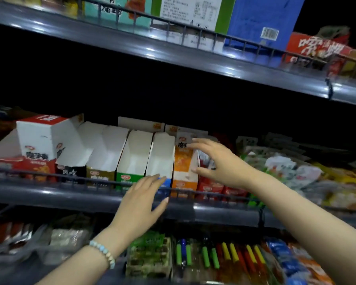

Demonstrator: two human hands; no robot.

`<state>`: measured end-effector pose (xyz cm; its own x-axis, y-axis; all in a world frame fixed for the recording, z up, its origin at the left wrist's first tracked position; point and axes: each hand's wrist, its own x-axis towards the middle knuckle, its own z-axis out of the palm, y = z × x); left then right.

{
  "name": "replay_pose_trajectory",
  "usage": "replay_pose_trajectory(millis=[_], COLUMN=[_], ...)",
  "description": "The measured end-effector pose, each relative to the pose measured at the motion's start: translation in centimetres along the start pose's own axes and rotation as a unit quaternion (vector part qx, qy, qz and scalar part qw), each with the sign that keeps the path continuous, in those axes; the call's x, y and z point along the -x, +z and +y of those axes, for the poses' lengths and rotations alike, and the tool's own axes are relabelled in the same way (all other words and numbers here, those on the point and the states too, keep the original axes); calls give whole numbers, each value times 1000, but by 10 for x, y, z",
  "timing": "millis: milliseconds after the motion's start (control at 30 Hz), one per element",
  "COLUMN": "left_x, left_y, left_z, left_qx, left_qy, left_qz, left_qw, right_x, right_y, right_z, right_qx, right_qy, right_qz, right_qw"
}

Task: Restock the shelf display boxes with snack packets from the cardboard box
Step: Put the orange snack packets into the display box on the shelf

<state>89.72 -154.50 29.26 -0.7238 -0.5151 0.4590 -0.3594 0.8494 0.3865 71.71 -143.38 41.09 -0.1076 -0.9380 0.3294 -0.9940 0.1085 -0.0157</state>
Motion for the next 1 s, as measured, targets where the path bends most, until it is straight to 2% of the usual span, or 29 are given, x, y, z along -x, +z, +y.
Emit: replay_pose_trajectory(millis=[233,400,567,667,833,933,1000], left_x=[83,142,195,221,257,271,279], left_y=[35,77,118,138,165,176,184], left_z=[-30,-49,-69,-86,-112,-123,-130], left_qx=[-29,-35,-52,-45,-45,-45,-31], left_qy=[-41,-78,-118,-157,-199,-235,-253], left_qz=[-97,-182,-278,-315,-360,-395,-402], left_qw=[994,980,952,935,910,887,880], right_x=[84,138,179,202,238,252,258], right_y=[79,173,261,306,366,391,404], right_z=[-44,-66,-88,-99,-114,-117,-117], right_qx=[-62,-89,-162,-215,-308,-355,-406], right_qy=[7,77,144,203,303,370,429], right_qz=[-54,-162,-241,-279,-331,-343,-327], right_qw=[997,980,946,914,839,787,738])
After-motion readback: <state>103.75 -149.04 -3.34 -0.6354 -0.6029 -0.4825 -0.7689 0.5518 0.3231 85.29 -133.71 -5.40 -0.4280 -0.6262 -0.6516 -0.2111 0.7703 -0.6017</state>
